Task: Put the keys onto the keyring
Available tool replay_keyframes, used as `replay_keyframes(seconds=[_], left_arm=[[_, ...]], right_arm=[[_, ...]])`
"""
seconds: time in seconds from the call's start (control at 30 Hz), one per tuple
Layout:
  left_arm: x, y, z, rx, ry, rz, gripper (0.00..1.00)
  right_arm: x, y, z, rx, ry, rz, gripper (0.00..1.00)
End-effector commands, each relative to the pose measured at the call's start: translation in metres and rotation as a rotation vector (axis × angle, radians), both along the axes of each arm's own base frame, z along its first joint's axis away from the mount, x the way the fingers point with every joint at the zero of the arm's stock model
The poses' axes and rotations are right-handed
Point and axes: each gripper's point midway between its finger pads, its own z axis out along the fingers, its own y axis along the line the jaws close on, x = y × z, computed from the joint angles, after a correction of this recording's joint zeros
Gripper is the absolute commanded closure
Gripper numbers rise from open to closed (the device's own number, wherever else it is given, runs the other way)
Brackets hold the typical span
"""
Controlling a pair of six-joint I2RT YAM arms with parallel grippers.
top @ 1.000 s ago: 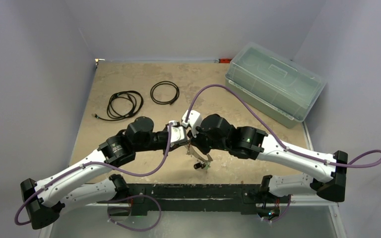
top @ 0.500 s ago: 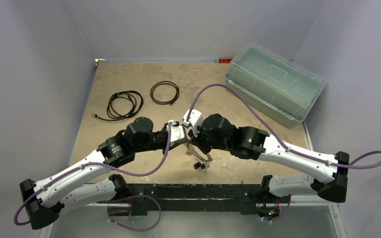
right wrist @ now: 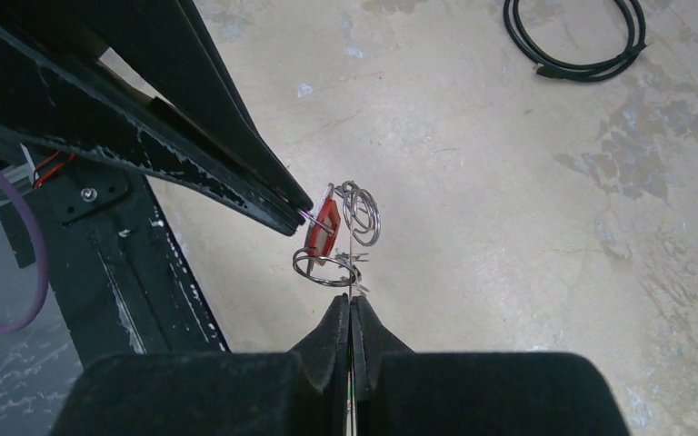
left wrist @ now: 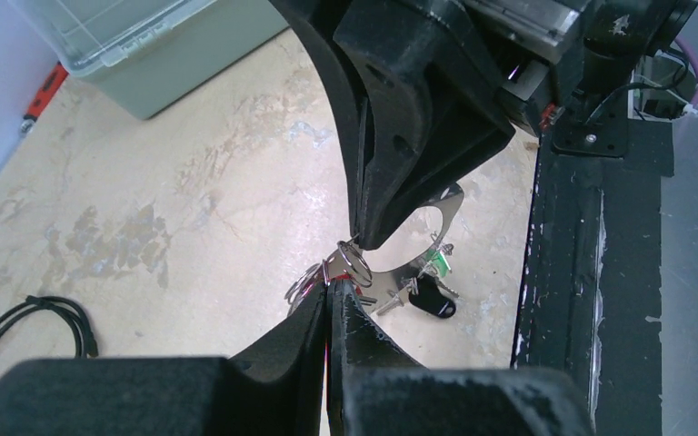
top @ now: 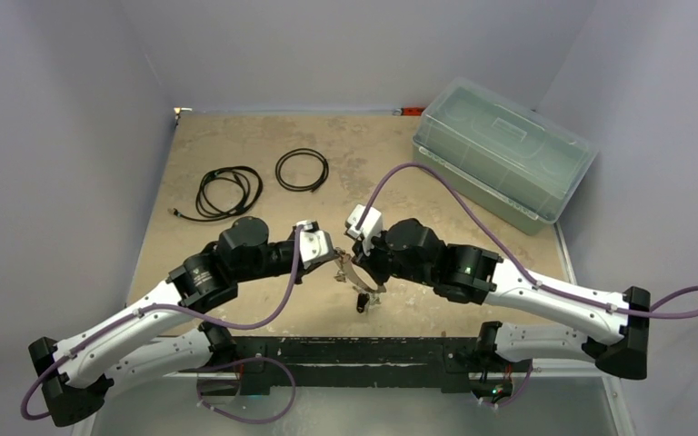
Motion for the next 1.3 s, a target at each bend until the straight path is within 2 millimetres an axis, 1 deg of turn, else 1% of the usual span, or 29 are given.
replay_keyframes(seconds=[0.0,0.4,0.6,0.77,1.0,1.27], left_arm=[[0.004,0.000,0.024,-0.056,-0.067,0.015,1.00],[0.002,-0.005,0.021,-0.054,-0.054,-0.012,1.00],[0.001,-0.006,0.020,-0.055,-0.052,-0.020,1.00],[-0.002,-0.007,0.020,-0.059,-0.047,-0.033,1.00],[-0.004,-0.011,0.017,-0.056,-0.031,-0.055,1.00],[-0.005,-0.013,0.018,-0.059,-0.027,-0.066,1.00]], right_arm=[[0.005,0.008,0.042,0.147,-0.097,0.008,1.00],[0.004,0.010,0.037,0.134,-0.084,0.020,1.00],[0.007,0.008,0.037,0.135,-0.085,-0.006,1.00],[0.005,0.008,0.043,0.169,-0.074,-0.014,1.00],[0.012,0.008,0.047,0.184,-0.083,-0.053,1.00],[0.020,0.006,0.046,0.184,-0.095,-0.104,1.00]])
